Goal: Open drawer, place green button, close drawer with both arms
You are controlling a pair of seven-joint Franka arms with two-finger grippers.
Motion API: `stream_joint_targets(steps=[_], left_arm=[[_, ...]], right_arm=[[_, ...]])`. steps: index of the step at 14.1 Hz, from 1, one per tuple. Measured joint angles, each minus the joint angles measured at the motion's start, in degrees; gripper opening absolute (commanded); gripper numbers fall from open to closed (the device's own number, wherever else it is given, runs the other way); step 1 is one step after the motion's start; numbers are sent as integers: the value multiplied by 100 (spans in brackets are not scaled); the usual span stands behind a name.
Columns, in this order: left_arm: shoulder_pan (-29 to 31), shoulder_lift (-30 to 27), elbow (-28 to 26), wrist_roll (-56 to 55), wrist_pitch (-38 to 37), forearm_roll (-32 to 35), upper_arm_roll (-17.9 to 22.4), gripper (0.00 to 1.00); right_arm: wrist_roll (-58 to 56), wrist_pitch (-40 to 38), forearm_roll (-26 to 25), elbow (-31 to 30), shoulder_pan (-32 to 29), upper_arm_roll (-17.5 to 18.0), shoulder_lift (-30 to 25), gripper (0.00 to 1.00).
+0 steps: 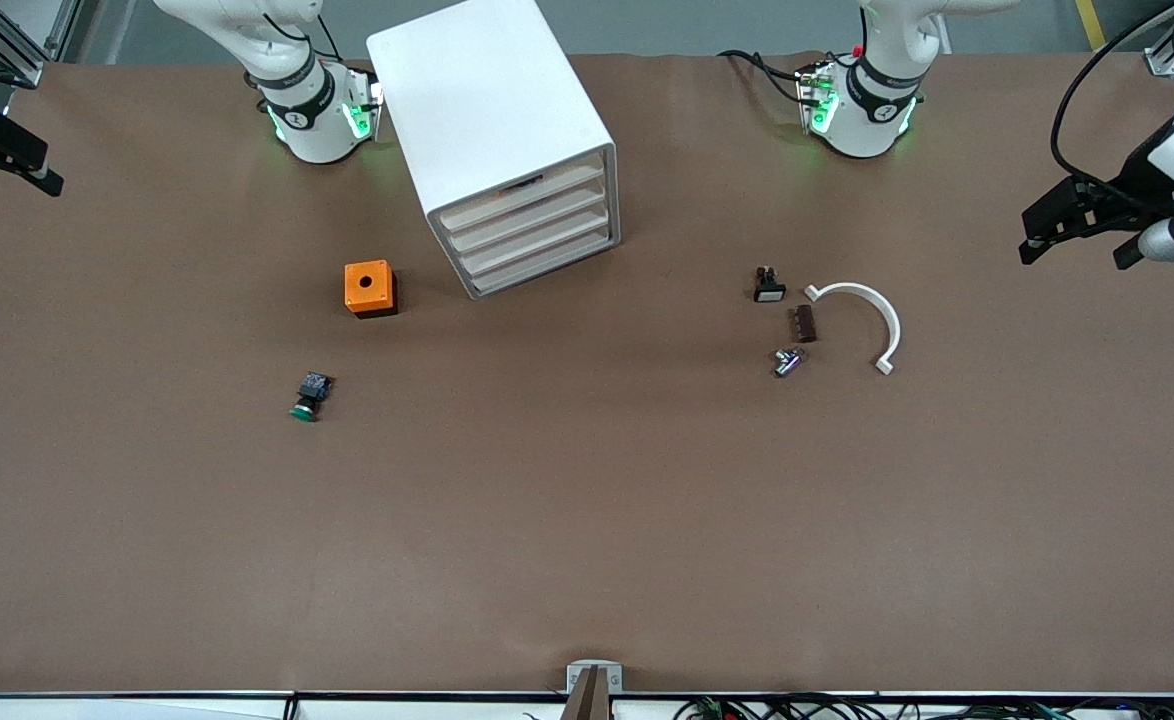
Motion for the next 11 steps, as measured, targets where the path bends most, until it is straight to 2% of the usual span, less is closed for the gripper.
stream_joint_targets(steps=[11], left_arm=[[2,17,0,0,0,0,1,100]], right_arm=[[0,-5,0,0,-4,-45,0,100]])
